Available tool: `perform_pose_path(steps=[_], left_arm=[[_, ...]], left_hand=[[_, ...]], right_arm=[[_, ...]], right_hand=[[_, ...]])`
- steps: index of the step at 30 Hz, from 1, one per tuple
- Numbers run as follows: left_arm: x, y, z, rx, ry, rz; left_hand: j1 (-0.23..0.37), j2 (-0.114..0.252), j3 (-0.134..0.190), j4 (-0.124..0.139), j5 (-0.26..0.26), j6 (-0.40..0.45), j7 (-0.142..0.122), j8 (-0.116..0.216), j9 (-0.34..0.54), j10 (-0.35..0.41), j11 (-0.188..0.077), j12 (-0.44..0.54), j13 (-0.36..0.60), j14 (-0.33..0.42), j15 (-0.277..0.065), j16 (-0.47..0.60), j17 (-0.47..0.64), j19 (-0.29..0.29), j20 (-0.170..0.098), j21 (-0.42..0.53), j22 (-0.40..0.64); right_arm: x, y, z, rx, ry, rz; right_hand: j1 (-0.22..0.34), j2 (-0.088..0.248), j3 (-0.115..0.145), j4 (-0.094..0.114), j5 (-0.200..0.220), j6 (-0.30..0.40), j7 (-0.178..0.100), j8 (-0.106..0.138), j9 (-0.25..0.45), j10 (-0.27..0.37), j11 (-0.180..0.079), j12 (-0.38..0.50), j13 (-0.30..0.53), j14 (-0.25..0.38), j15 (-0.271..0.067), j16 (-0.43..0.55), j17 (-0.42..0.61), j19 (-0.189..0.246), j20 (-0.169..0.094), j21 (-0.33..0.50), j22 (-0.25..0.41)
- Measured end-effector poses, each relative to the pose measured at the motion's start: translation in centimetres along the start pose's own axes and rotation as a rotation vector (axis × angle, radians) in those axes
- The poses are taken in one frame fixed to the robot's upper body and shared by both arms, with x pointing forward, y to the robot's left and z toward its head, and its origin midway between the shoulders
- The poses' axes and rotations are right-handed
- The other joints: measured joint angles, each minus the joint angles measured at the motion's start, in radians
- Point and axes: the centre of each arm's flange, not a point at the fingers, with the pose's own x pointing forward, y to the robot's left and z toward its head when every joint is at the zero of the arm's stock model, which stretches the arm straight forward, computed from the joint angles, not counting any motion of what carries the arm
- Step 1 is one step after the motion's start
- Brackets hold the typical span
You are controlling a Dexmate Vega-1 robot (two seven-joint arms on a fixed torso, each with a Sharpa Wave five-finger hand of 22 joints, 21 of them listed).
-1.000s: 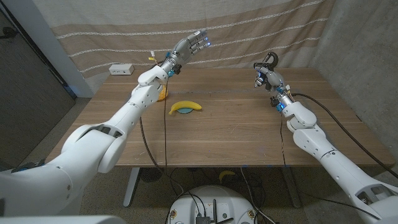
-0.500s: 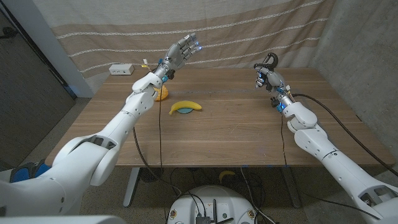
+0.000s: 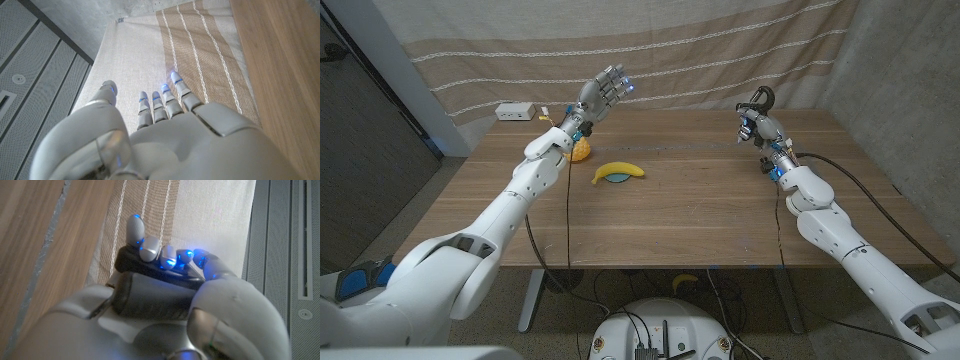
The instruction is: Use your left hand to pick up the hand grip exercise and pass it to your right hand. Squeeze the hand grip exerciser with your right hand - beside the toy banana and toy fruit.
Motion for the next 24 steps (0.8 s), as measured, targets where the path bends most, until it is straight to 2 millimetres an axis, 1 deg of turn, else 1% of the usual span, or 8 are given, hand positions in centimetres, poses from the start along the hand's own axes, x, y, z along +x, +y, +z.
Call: perform_pose_path(steps=[3, 5, 9, 11, 13, 16, 19, 24], left_arm=[[-0.6, 0.3, -0.2, -0.011, 0.008, 0.012], [-1.1, 0.5, -0.3, -0.015, 0.013, 0.018], [-1.7, 0.8, -0.4, -0.023, 0.02, 0.027], [-2.1, 1.0, -0.4, -0.028, 0.024, 0.031], [-2.4, 1.2, -0.4, -0.027, 0.027, 0.034], [-2.9, 1.4, -0.4, -0.029, 0.029, 0.038], [-3.2, 1.6, -0.4, -0.028, 0.032, 0.037], [-3.9, 1.9, -0.5, -0.022, 0.036, 0.04]], left_hand=[[-0.013, 0.0, 0.002, 0.004, 0.0, -0.012, 0.001, 0.0, 0.0, -0.005, -0.002, 0.0, 0.0, -0.01, -0.001, -0.003, 0.0, -0.009, -0.002, -0.004, 0.0], [-0.018, -0.005, -0.001, 0.007, 0.0, -0.015, -0.002, 0.0, -0.004, -0.009, 0.001, 0.0, 0.0, -0.019, -0.001, -0.004, 0.0, -0.014, 0.003, -0.008, 0.0], [-0.027, 0.004, 0.003, 0.011, 0.0, -0.019, -0.006, 0.0, -0.005, -0.014, 0.0, 0.0, -0.001, -0.038, -0.004, -0.007, -0.002, -0.025, 0.003, -0.011, 0.0], [-0.04, 0.003, 0.003, 0.011, 0.0, -0.026, -0.013, 0.0, -0.007, -0.027, -0.001, 0.0, -0.005, -0.049, -0.005, -0.01, -0.003, -0.033, -0.005, -0.014, 0.0], [-0.045, 0.0, 0.006, 0.014, 0.0, -0.038, -0.017, 0.0, -0.009, -0.037, -0.004, -0.003, -0.005, -0.072, -0.006, -0.011, -0.004, -0.056, -0.01, -0.024, -0.002], [-0.058, 0.0, 0.01, 0.012, 0.0, -0.055, -0.023, 0.0, -0.013, -0.065, -0.012, -0.005, -0.009, -0.109, -0.005, -0.011, -0.01, -0.092, -0.027, -0.041, -0.005], [-0.071, 0.0, 0.023, 0.008, 0.0, -0.062, -0.027, 0.0, -0.014, -0.085, -0.028, -0.008, -0.012, -0.151, -0.005, -0.018, -0.015, -0.132, -0.041, -0.06, -0.01], [-0.087, -0.005, 0.042, -0.011, 0.0, -0.082, -0.032, 0.0, -0.019, -0.137, -0.034, -0.011, -0.019, -0.243, -0.009, -0.022, -0.023, -0.197, -0.036, -0.098, -0.019]], right_arm=[[-0.1, -0.2, 0.1, -0.005, -0.005, -0.016], [-0.2, -0.2, 0.1, -0.007, -0.008, -0.025], [-0.4, -0.4, 0.2, -0.012, -0.012, -0.046], [-0.5, -0.4, 0.2, -0.014, -0.015, -0.054], [-0.5, -0.4, 0.2, -0.016, -0.016, -0.061], [-0.7, -0.4, 0.3, -0.021, -0.019, -0.077], [-0.8, -0.3, 0.3, -0.024, -0.021, -0.09], [-1.0, -0.2, 0.4, -0.031, -0.024, -0.109]], right_hand=[[0.0, 0.0, 0.0, 0.0, -0.001, 0.0, 0.0, 0.0, 0.0, 0.0, 0.0, 0.0, 0.0, 0.0, 0.0, 0.0, 0.0, 0.0, 0.0, 0.0, 0.0], [0.0, 0.0, 0.004, -0.004, -0.004, 0.0, 0.0, 0.001, 0.0, 0.0, 0.0, 0.0, 0.0, 0.0, 0.0, 0.0, 0.0, 0.0, 0.0, 0.0, 0.0], [0.0, 0.0, 0.005, -0.005, -0.006, 0.0, 0.0, 0.002, -0.002, 0.0, 0.0, 0.0, 0.0, 0.002, 0.002, 0.0, 0.0, 0.004, 0.004, -0.007, -0.002], [0.0, 0.0, 0.008, -0.008, -0.008, 0.0, 0.0, 0.002, -0.003, 0.0, 0.0, 0.0, 0.0, 0.002, 0.002, 0.0, 0.0, 0.004, 0.004, -0.008, -0.001], [-0.016, 0.005, 0.01, -0.01, -0.009, 0.0, 0.0, 0.002, -0.001, 0.0, 0.0, 0.0, -0.001, 0.002, 0.002, 0.0, 0.0, 0.006, 0.002, -0.008, 0.0], [-0.016, 0.005, 0.015, -0.015, -0.011, 0.0, 0.0, 0.002, 0.0, 0.0, 0.0, 0.0, -0.001, 0.002, 0.002, 0.0, 0.0, 0.005, 0.002, -0.008, 0.0], [-0.016, 0.005, 0.015, -0.021, -0.015, 0.0, 0.0, 0.002, 0.0, 0.0, 0.0, 0.0, -0.001, 0.004, 0.004, 0.0, 0.0, 0.005, 0.002, -0.008, 0.0], [-0.021, 0.0, 0.018, -0.024, -0.015, 0.0, 0.0, 0.003, -0.001, 0.0, 0.0, 0.0, -0.001, 0.004, 0.004, 0.0, -0.001, 0.005, 0.002, -0.008, 0.0]])
